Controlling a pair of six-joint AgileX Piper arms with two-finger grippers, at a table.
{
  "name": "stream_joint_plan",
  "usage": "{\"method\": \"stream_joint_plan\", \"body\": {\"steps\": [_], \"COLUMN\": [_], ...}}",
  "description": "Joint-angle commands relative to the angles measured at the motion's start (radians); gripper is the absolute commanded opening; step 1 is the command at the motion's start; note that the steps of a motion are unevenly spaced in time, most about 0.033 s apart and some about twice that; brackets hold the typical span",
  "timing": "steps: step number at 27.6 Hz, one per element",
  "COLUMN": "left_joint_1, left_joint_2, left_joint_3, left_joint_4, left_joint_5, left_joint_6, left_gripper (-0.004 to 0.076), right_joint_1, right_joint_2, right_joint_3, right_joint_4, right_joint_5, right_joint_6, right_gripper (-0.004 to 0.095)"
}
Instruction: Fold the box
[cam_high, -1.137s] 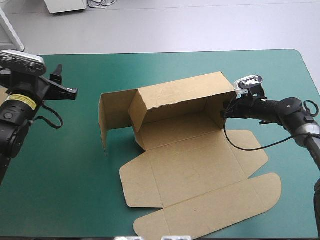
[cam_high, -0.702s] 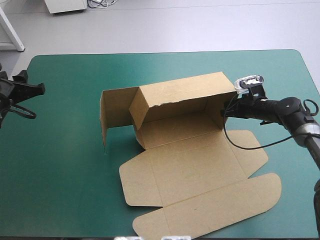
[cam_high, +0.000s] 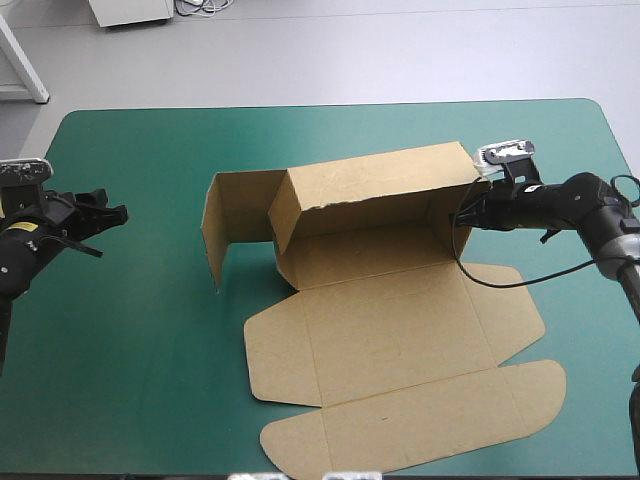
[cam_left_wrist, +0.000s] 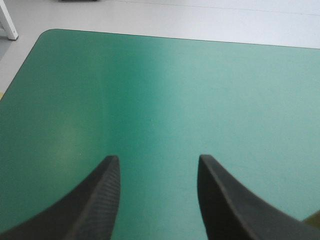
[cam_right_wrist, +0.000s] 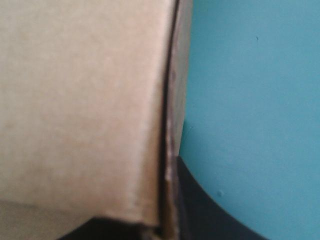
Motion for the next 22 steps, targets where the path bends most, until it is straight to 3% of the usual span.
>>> {"method": "stream_joint_plan", "body": {"steps": [1, 9, 16, 18, 22], "left_joint_1": [0.002, 0.002, 0.002, 0.002, 0.002], "left_joint_2": [-0.015, -0.015, -0.015, -0.015, -0.015], "left_joint_3": [-0.025, -0.025, -0.025, -0.025, -0.025], "left_joint_4": [-0.032, -0.069, -0.081, -0.109, -0.141], "left_joint_5": [-0.064, -0.039, -0.028, -0.027, -0.027], "left_joint_6": [0.004, 0.008, 0.023, 0.044, 0.077], "left_gripper": [0.0349, 0.0349, 0.0349, 0.0349, 0.0349], "right_joint_1": [0.000, 0.000, 0.002, 0.002, 0.002], "right_joint_2": [-0.042, 0.007, 0.028, 0.028, 0.028], "right_joint_3": [-0.088, -0.089, -0.089, -0.089, -0.089], "right_joint_4": [-0.019, -0.065, -0.059, -0.059, -0.019], "right_joint_5": [0.081, 0.102, 0.103, 0.088, 0.081], "right_joint_6": [0.100, 0.181, 0.164, 0.157, 0.118], "right_gripper": [-0.0015, -0.0014, -0.0009, 0.0053, 0.0295]}}
